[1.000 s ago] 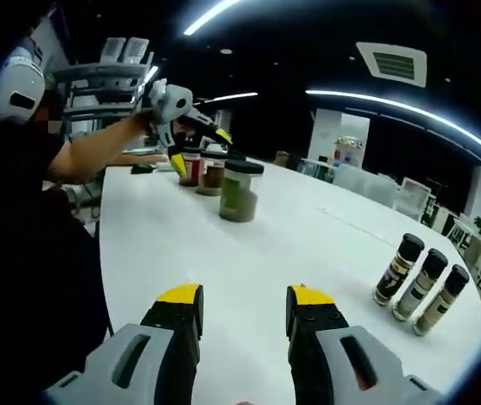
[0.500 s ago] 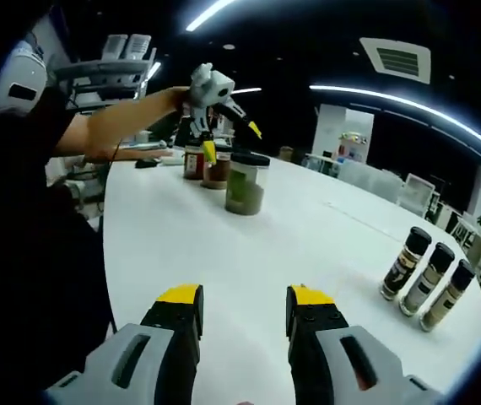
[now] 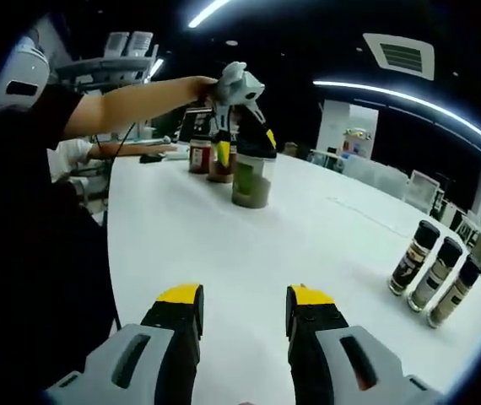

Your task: Pick up the mixed condiments and ingredients on the table and sort them into separate groups

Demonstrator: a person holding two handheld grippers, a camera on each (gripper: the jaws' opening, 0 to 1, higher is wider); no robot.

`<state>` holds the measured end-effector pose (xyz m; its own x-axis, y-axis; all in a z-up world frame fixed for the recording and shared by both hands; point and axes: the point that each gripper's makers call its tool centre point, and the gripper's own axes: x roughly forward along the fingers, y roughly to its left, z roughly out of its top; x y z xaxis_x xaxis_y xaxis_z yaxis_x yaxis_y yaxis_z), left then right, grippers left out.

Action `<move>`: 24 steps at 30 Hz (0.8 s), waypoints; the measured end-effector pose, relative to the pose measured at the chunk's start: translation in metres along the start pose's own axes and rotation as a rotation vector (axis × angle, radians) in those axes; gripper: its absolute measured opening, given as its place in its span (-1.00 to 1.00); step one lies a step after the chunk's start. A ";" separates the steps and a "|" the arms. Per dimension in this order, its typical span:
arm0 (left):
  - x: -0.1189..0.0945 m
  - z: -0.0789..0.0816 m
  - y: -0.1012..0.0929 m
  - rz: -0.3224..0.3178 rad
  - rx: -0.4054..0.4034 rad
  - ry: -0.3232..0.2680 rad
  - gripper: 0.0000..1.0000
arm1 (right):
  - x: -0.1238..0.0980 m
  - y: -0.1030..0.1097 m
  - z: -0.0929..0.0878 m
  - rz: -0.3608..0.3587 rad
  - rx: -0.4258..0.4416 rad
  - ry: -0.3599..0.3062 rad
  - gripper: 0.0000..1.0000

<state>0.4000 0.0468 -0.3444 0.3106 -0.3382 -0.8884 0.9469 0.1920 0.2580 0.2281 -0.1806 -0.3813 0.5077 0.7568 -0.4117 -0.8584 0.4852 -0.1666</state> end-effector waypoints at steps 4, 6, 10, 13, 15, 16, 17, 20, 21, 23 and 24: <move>0.002 0.001 -0.004 -0.028 -0.013 0.020 0.66 | 0.001 0.004 0.000 0.010 -0.007 -0.001 -0.20; 0.004 0.003 -0.004 -0.047 -0.015 0.024 0.65 | 0.002 0.004 -0.001 0.010 -0.005 0.004 -0.20; 0.012 -0.003 -0.008 -0.088 -0.002 0.064 0.64 | 0.004 0.003 -0.006 0.012 0.006 0.011 -0.20; 0.014 0.000 -0.011 -0.102 -0.020 0.052 0.58 | 0.004 0.004 -0.006 0.016 0.007 0.014 -0.20; 0.014 0.001 -0.013 -0.109 -0.015 0.049 0.48 | 0.005 0.006 -0.007 0.022 0.008 0.013 -0.20; 0.015 0.001 -0.013 -0.107 -0.017 0.050 0.45 | 0.005 0.006 -0.007 0.025 0.008 0.014 -0.20; 0.015 0.001 -0.010 -0.104 -0.016 0.049 0.42 | 0.006 0.007 -0.008 0.026 0.007 0.018 -0.20; 0.016 0.001 -0.009 -0.110 -0.018 0.054 0.39 | 0.007 0.008 -0.009 0.030 0.008 0.022 -0.20; 0.016 0.000 -0.008 -0.111 -0.021 0.057 0.39 | 0.007 0.008 -0.010 0.030 0.006 0.027 -0.20; 0.016 0.000 -0.005 -0.111 -0.017 0.064 0.39 | 0.008 0.008 -0.012 0.028 0.001 0.037 -0.20; 0.017 -0.001 -0.005 -0.110 -0.015 0.067 0.38 | 0.008 0.008 -0.012 0.029 0.001 0.038 -0.20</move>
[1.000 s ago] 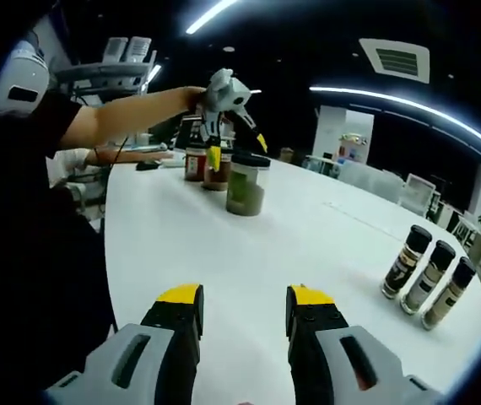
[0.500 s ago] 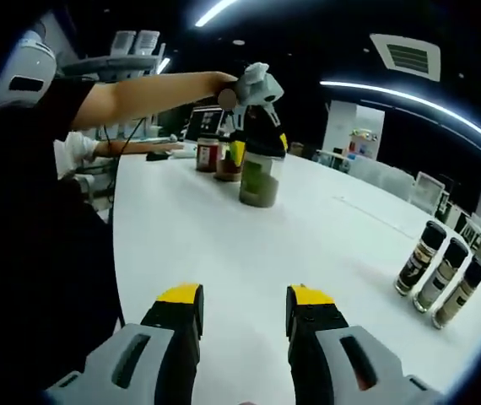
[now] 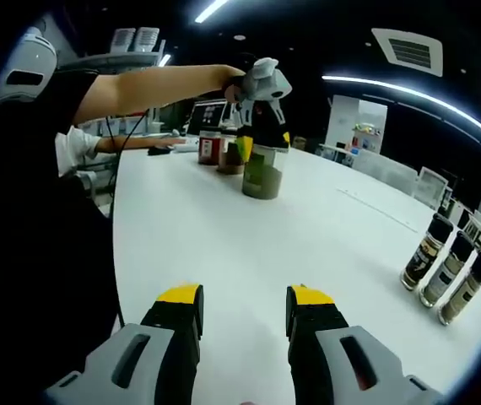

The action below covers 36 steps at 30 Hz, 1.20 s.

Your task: Pick up the mixed condiments and ingredients on the table and sort them into separate groups

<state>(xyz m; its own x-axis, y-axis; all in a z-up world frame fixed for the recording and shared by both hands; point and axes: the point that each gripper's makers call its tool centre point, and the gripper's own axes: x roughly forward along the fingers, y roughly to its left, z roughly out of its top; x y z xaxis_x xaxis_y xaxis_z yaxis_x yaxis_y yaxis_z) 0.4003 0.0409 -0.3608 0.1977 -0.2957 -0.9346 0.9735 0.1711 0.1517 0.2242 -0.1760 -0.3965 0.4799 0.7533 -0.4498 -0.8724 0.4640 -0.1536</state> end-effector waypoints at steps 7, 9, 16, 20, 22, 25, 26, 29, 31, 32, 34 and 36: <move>0.000 0.001 0.008 0.004 0.002 -0.004 0.38 | 0.002 0.003 -0.001 0.012 0.001 0.004 -0.20; 0.000 0.002 0.003 0.008 0.006 -0.002 0.38 | 0.004 0.005 -0.002 0.018 0.002 0.008 -0.20; -0.007 0.003 0.007 0.016 0.043 0.015 0.34 | 0.007 0.008 -0.003 0.035 0.000 0.017 -0.20; -0.010 0.005 0.005 0.015 0.047 0.014 0.30 | 0.009 0.008 -0.007 0.040 0.002 0.035 -0.20; -0.009 0.005 0.000 0.016 0.050 0.020 0.30 | 0.009 0.009 -0.007 0.043 0.001 0.034 -0.20; -0.010 0.005 -0.001 0.013 0.046 0.024 0.30 | 0.009 0.010 -0.006 0.045 0.001 0.030 -0.20; -0.010 0.005 0.000 0.015 0.046 0.026 0.30 | 0.009 0.010 -0.006 0.046 0.001 0.030 -0.20; -0.010 0.005 0.001 0.017 0.045 0.026 0.29 | 0.010 0.012 -0.008 0.051 0.002 0.033 -0.20; -0.010 0.005 0.001 0.018 0.044 0.025 0.29 | 0.011 0.013 -0.009 0.055 0.002 0.034 -0.20; -0.010 0.005 0.001 0.017 0.045 0.022 0.29 | 0.011 0.013 -0.009 0.057 0.002 0.035 -0.20; -0.010 0.006 0.004 0.016 0.045 0.021 0.29 | 0.012 0.014 -0.010 0.060 0.002 0.037 -0.20; -0.010 0.005 0.005 0.018 0.048 0.025 0.28 | 0.012 0.014 -0.011 0.061 0.002 0.039 -0.20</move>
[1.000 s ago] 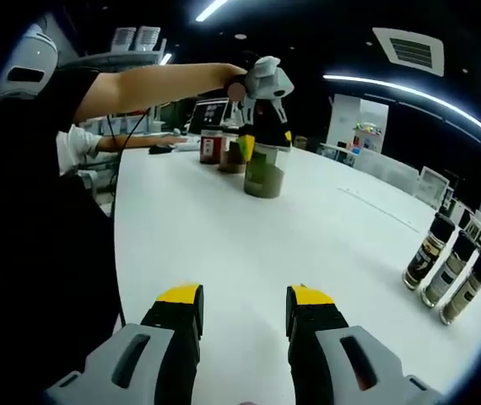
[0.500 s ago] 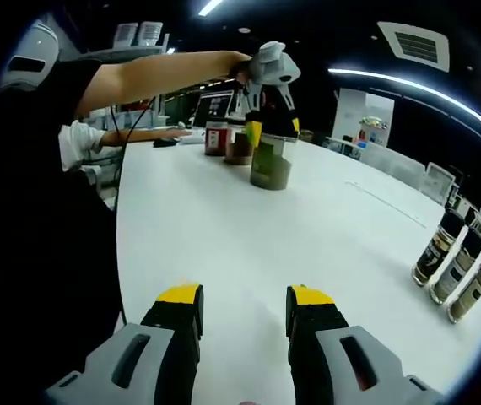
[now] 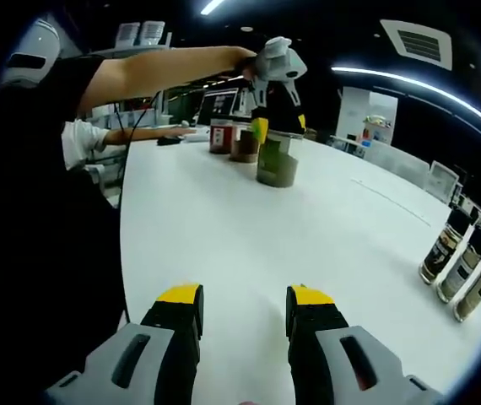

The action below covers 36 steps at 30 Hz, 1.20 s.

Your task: Pick up the mixed condiments and ingredients on the table and sort them into separate groups

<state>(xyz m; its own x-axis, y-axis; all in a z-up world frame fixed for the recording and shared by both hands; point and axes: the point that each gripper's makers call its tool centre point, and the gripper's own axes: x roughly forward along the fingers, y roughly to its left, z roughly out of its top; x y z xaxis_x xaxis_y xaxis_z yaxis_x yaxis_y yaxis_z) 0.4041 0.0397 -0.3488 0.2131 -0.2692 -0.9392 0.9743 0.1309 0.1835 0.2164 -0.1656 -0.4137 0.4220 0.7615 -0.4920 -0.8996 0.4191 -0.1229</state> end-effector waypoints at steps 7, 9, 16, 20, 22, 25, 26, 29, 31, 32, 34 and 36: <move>-0.001 -0.002 -0.001 0.006 0.000 0.005 0.28 | 0.002 -0.006 0.003 -0.026 -0.002 -0.020 -0.21; 0.000 -0.003 0.003 0.006 0.006 0.028 0.27 | -0.001 -0.013 0.005 -0.055 0.033 -0.042 -0.21; -0.004 -0.006 -0.002 0.022 0.032 0.070 0.24 | -0.007 -0.024 0.004 -0.063 0.118 -0.080 -0.21; -0.009 -0.013 -0.004 0.017 0.024 0.083 0.22 | -0.005 -0.020 0.002 -0.050 0.107 -0.065 -0.21; -0.010 -0.015 -0.001 0.022 0.018 0.082 0.21 | -0.004 -0.018 0.002 -0.042 0.104 -0.067 -0.21; -0.014 -0.020 -0.001 0.030 0.017 0.088 0.20 | -0.002 -0.017 0.003 -0.039 0.098 -0.060 -0.21; -0.014 -0.022 0.004 0.030 0.013 0.089 0.19 | -0.002 -0.016 0.003 -0.038 0.096 -0.060 -0.21; -0.019 -0.027 0.008 0.042 -0.011 0.085 0.18 | -0.001 -0.015 0.005 -0.034 0.094 -0.063 -0.21; -0.019 -0.033 0.011 0.044 -0.034 0.083 0.17 | 0.000 -0.015 0.004 -0.033 0.095 -0.059 -0.21; -0.020 -0.037 0.010 0.049 -0.039 0.088 0.17 | 0.002 -0.013 0.005 -0.032 0.091 -0.057 -0.21; -0.022 -0.043 0.017 0.061 -0.046 0.087 0.17 | 0.003 -0.011 0.006 -0.028 0.093 -0.060 -0.21; -0.023 -0.049 0.018 0.064 -0.059 0.091 0.17 | 0.005 -0.008 0.006 -0.023 0.091 -0.060 -0.21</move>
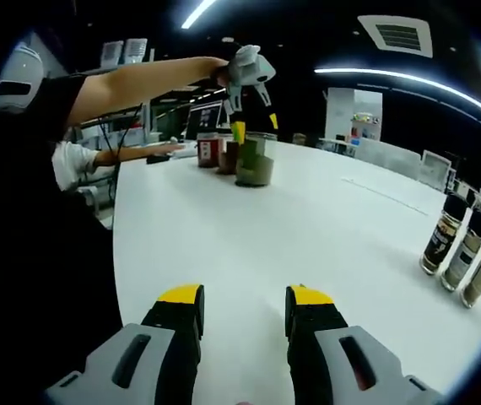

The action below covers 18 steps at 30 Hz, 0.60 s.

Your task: Pick up the mixed condiments and ingredients on the table and sort them into separate groups

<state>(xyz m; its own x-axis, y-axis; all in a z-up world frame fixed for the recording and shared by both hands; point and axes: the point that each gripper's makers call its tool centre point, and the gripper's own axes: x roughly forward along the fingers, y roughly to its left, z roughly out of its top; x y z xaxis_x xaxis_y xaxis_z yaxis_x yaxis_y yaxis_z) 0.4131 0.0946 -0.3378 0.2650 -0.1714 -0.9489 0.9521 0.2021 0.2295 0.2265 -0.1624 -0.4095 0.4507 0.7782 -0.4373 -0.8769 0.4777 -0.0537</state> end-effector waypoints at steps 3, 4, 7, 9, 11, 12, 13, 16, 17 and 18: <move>0.002 -0.008 0.006 0.012 -0.012 0.009 0.17 | 0.001 0.002 -0.001 0.004 -0.007 0.005 -0.21; 0.002 -0.011 0.006 0.015 -0.009 0.013 0.17 | 0.001 0.003 0.000 0.006 -0.005 0.004 -0.21; 0.001 -0.015 0.009 0.017 -0.014 0.017 0.17 | 0.001 0.002 -0.001 0.000 -0.001 0.005 -0.21; -0.001 -0.017 0.009 0.024 -0.031 0.006 0.16 | 0.001 0.003 -0.001 -0.001 0.002 0.005 -0.21; -0.001 -0.018 0.008 0.037 -0.028 0.002 0.16 | 0.002 0.004 -0.001 0.000 0.001 0.007 -0.21; -0.001 -0.019 0.008 0.044 -0.030 0.001 0.16 | 0.002 0.004 -0.001 0.001 0.001 0.008 -0.21; -0.001 -0.022 0.009 0.048 -0.028 0.007 0.16 | 0.003 0.004 -0.001 0.001 0.001 0.009 -0.21; 0.003 -0.030 0.013 0.049 -0.009 0.027 0.17 | 0.004 0.006 0.000 0.005 0.000 0.007 -0.21; 0.003 -0.028 0.014 0.053 -0.007 0.013 0.17 | 0.004 0.006 0.000 0.006 -0.002 0.007 -0.21; 0.003 -0.028 0.014 0.055 -0.011 0.010 0.17 | 0.004 0.006 0.000 0.007 -0.002 0.007 -0.21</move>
<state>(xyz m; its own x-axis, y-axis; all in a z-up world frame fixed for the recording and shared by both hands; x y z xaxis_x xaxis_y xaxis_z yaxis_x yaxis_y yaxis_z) 0.4234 0.1236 -0.3431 0.3155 -0.1499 -0.9370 0.9343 0.2219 0.2791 0.2228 -0.1566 -0.4118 0.4435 0.7785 -0.4441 -0.8803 0.4714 -0.0526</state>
